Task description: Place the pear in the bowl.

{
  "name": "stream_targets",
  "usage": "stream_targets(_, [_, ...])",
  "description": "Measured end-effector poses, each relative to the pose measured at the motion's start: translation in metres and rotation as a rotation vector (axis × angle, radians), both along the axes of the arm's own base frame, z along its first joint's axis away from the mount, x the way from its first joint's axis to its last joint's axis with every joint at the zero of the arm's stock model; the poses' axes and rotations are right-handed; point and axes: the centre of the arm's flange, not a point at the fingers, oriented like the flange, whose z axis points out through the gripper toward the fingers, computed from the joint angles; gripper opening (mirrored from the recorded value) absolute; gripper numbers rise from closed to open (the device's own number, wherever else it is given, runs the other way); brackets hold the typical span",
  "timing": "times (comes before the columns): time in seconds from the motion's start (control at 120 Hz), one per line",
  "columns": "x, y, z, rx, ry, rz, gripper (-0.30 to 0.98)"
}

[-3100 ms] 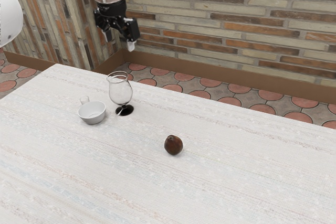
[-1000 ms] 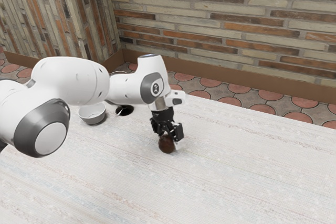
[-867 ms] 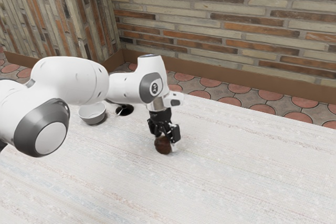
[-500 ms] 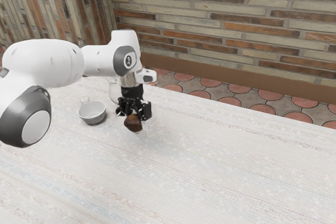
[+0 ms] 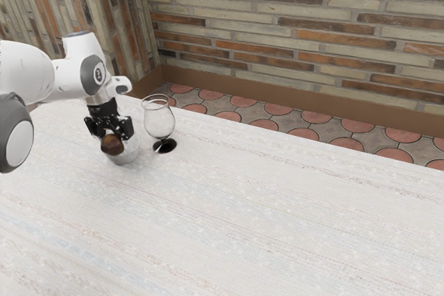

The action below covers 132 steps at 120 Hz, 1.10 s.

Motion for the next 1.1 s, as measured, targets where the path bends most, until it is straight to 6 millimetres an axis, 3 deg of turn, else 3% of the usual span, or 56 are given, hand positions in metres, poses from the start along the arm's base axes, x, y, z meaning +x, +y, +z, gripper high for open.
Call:
stream_targets(0.117, [0.016, 0.022, -0.005, 0.051, -0.032, 0.019, 0.37])
stream_targets(0.467, [0.045, 0.033, -0.032, 0.073, -0.061, 0.016, 0.38])
stream_targets(0.75, [0.048, 0.031, -0.031, 0.061, -0.073, 0.006, 0.59])
stream_targets(0.8, [0.047, 0.031, -0.014, 0.059, -0.095, 0.005, 0.61])
stream_targets(0.933, [0.031, 0.015, 0.056, 0.039, -0.159, -0.026, 0.65])
stream_targets(1.033, [0.022, -0.021, 0.120, 0.041, -0.206, -0.107, 0.66])
stream_targets(1.1, [0.015, -0.055, 0.163, 0.049, -0.235, -0.185, 0.67])
